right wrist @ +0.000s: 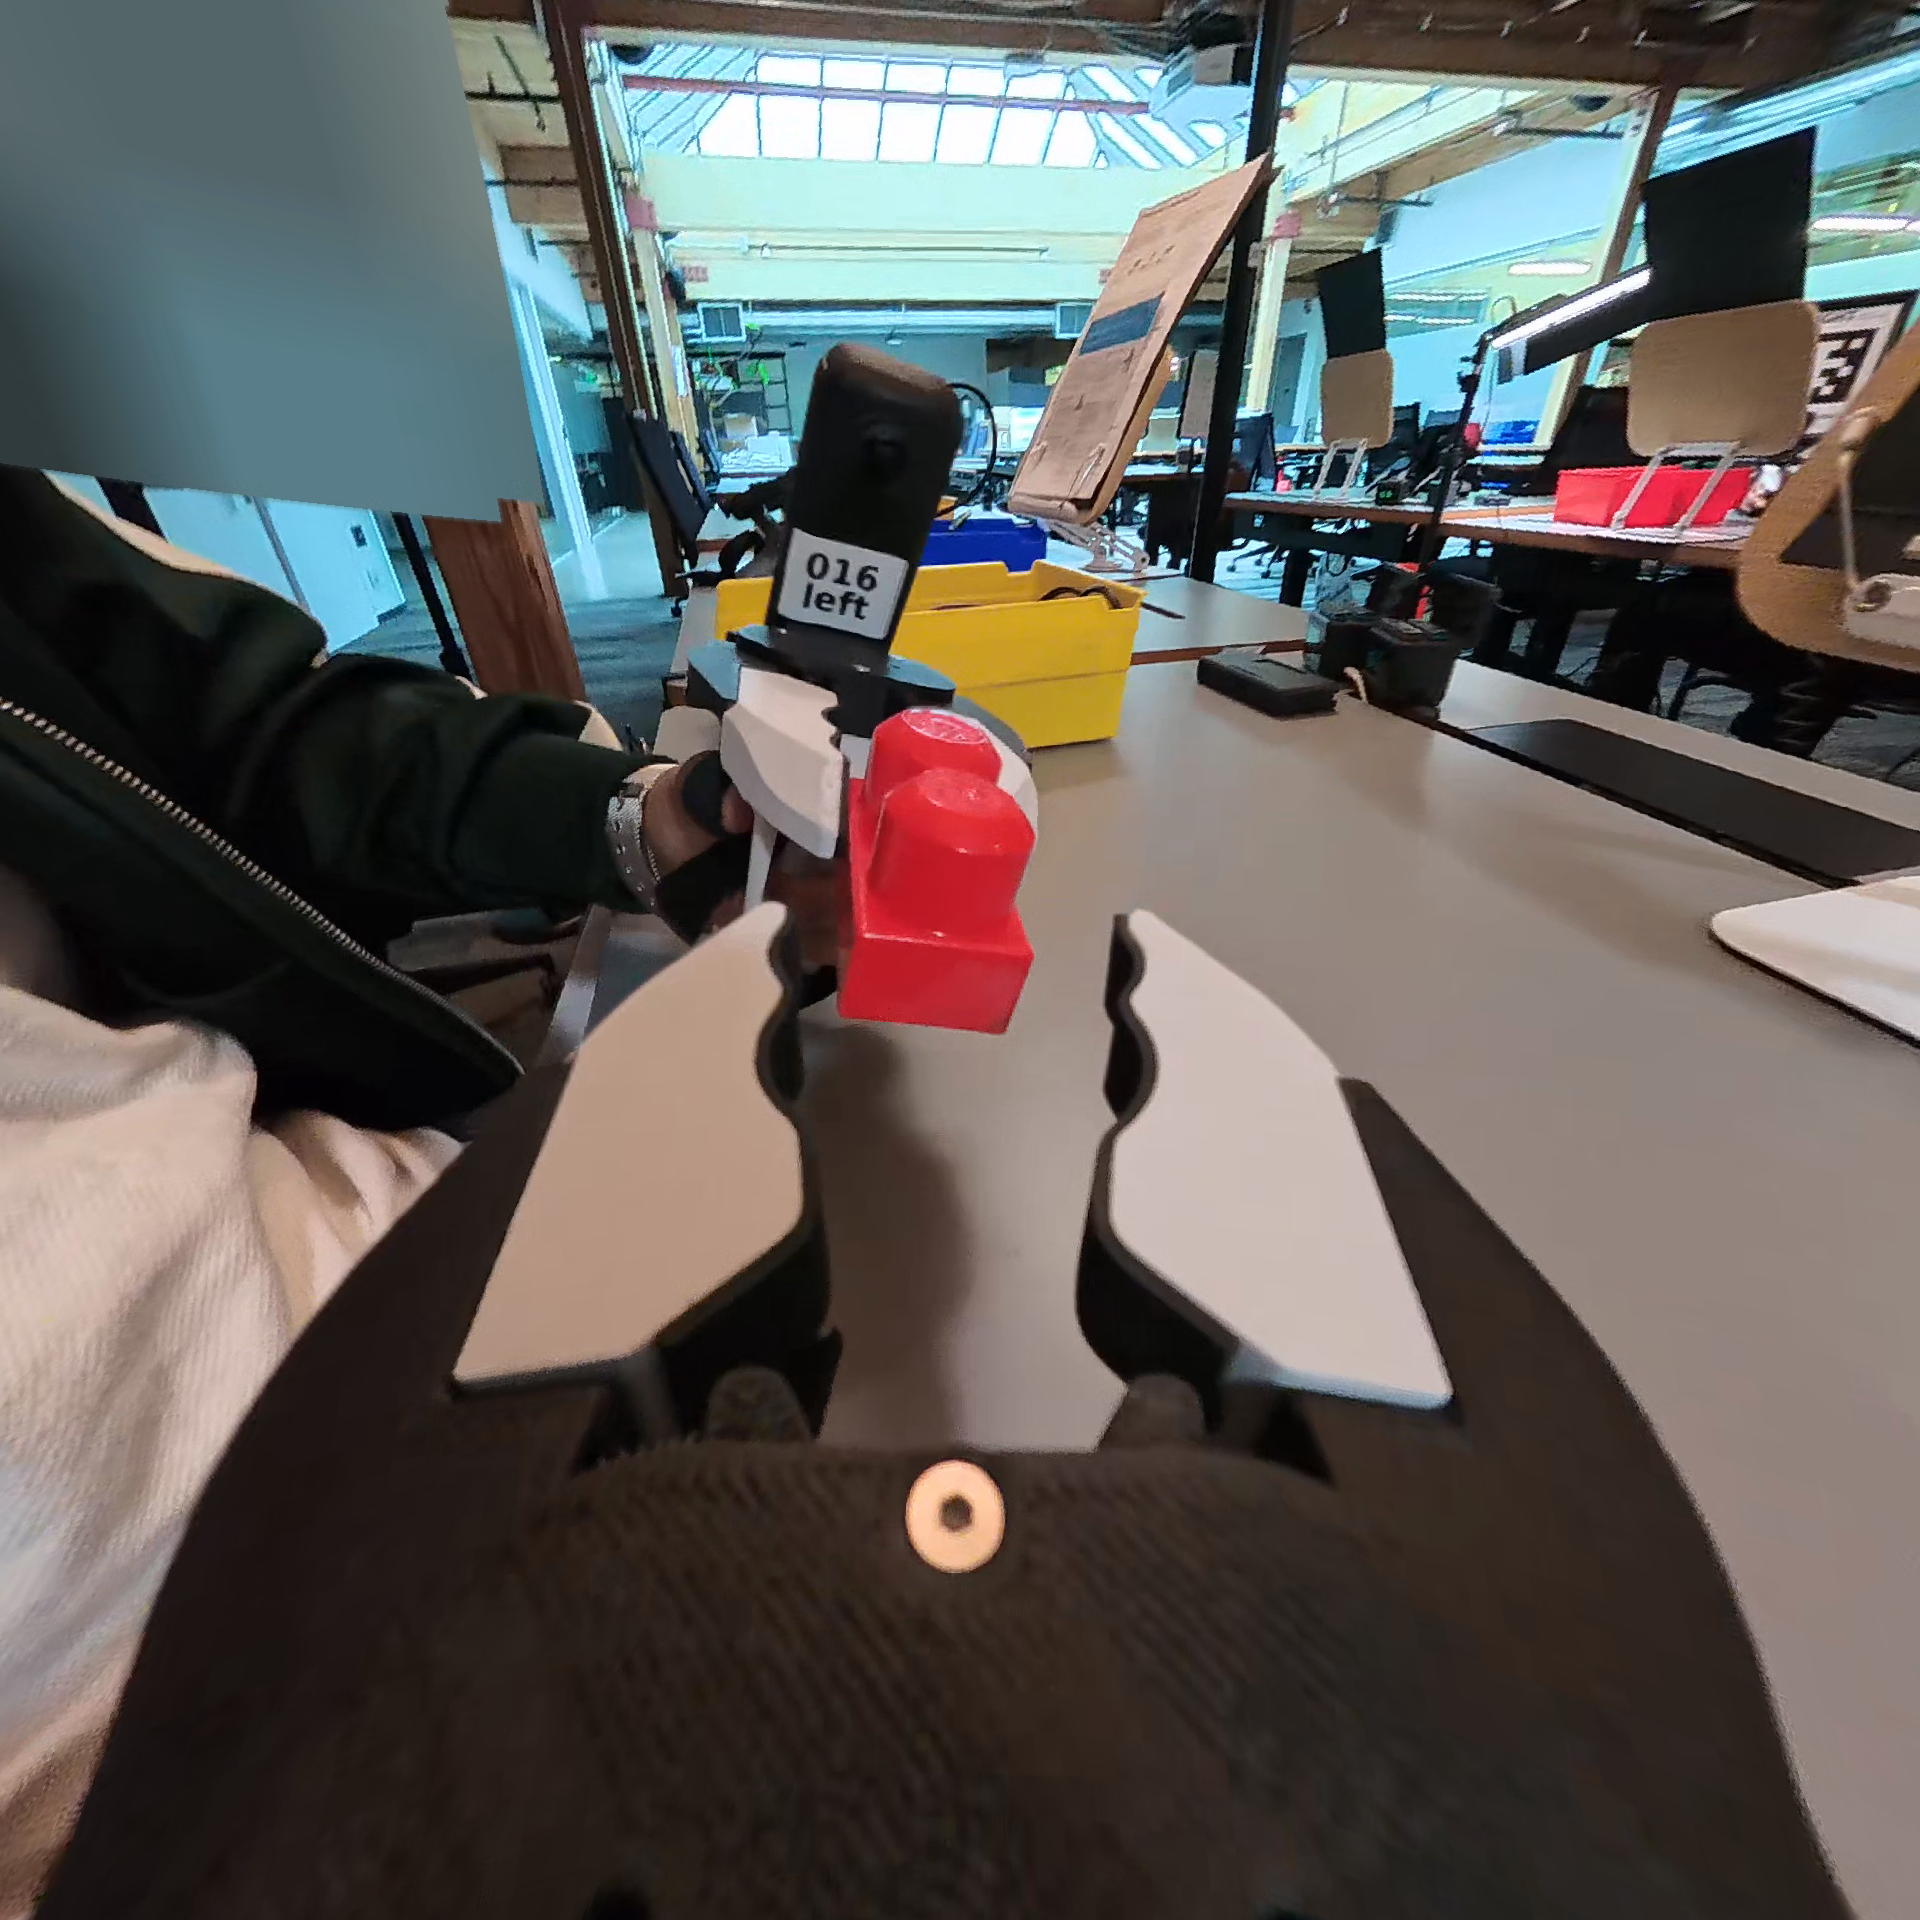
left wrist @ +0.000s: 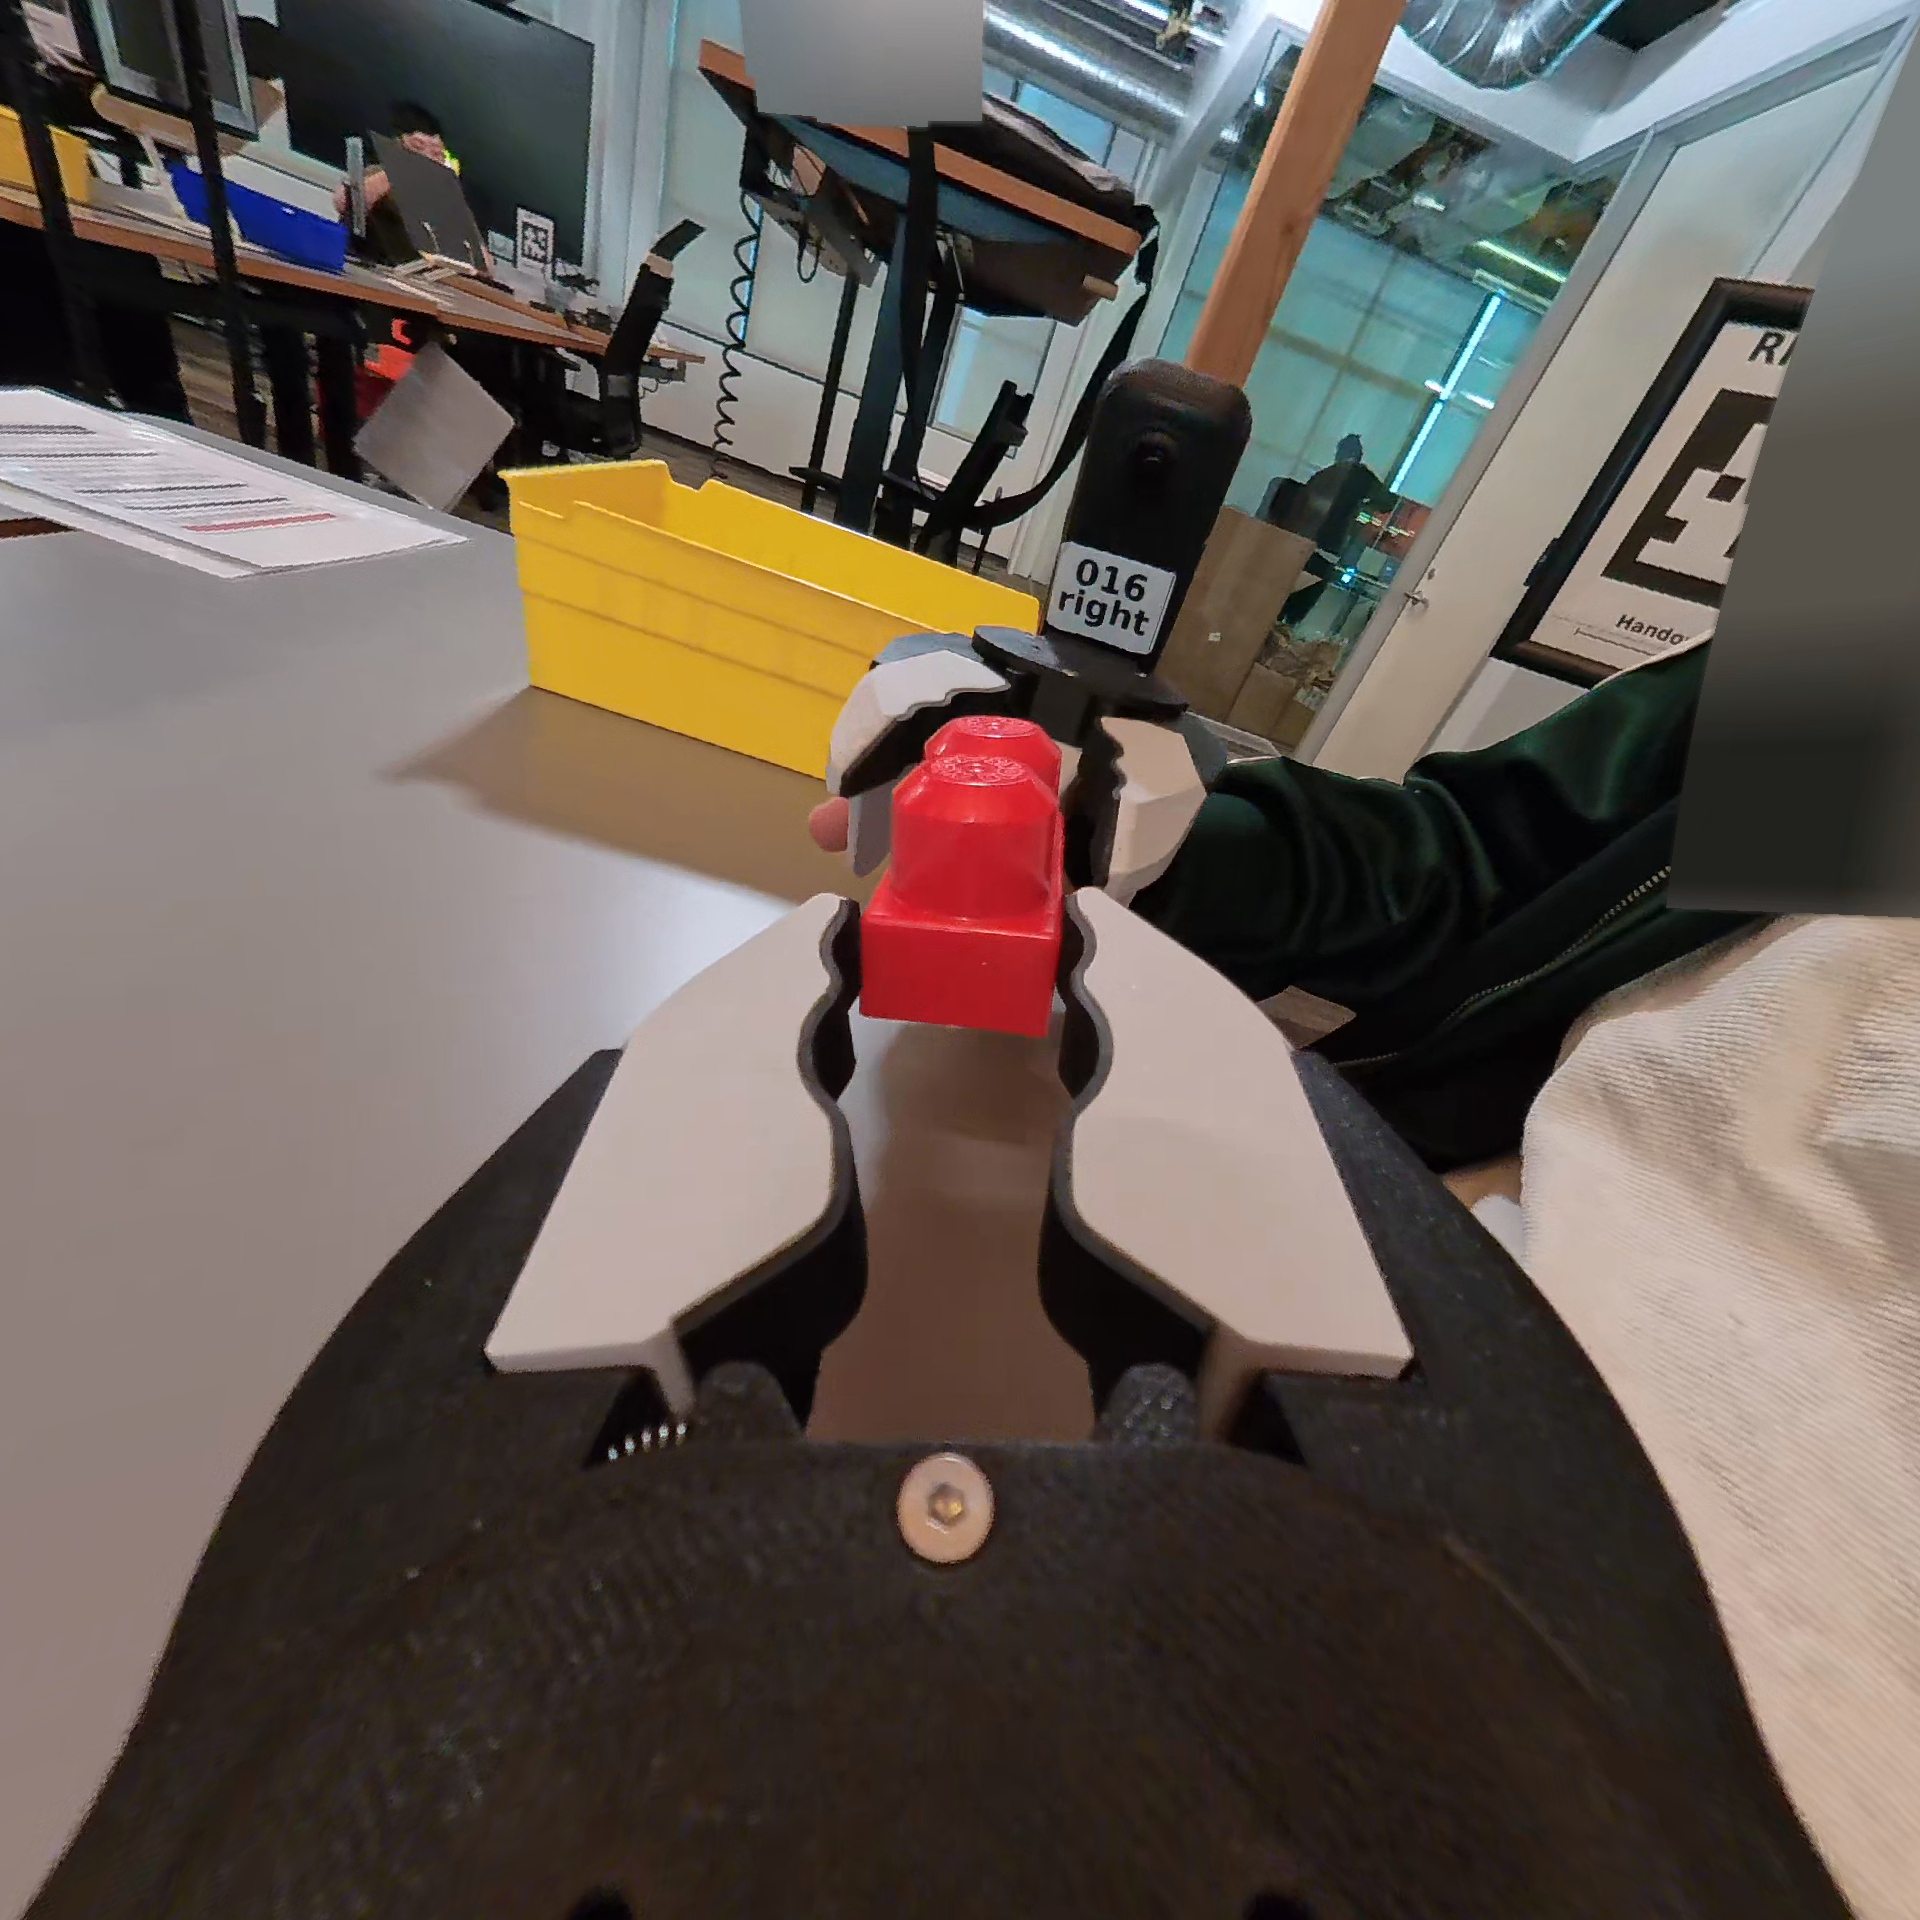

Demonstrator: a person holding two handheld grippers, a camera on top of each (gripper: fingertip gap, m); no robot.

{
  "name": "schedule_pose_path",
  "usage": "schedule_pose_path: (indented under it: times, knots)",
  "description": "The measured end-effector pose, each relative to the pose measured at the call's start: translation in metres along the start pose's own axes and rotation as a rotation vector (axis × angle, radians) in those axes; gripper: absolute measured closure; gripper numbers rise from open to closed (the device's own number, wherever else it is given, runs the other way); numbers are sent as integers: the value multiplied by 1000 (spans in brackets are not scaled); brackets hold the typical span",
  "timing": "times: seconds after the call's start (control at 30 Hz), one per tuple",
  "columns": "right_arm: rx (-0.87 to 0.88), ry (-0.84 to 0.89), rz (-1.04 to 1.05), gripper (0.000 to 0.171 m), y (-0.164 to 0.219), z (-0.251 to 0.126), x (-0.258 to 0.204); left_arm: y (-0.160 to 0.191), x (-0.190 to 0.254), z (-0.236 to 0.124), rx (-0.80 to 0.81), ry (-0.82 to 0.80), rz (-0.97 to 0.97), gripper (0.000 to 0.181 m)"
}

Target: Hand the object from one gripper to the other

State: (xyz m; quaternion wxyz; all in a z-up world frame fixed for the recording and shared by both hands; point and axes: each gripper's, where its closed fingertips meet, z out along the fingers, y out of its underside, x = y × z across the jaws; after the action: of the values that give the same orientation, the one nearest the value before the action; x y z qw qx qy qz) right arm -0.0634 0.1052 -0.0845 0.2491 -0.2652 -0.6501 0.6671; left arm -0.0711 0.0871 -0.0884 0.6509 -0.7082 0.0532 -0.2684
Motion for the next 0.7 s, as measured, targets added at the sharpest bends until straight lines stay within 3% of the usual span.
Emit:
schedule_pose_path:
  times: [0.1, 0.7]
  knots:
    - [-28, -41, 16, 133, 4, 1, -6, 3, 3, 3, -13, 13, 6, 146]
    - [-12, -63, 97, 135, -2, -2, -3, 7, 3, 5, -24, 7, 26, 145]
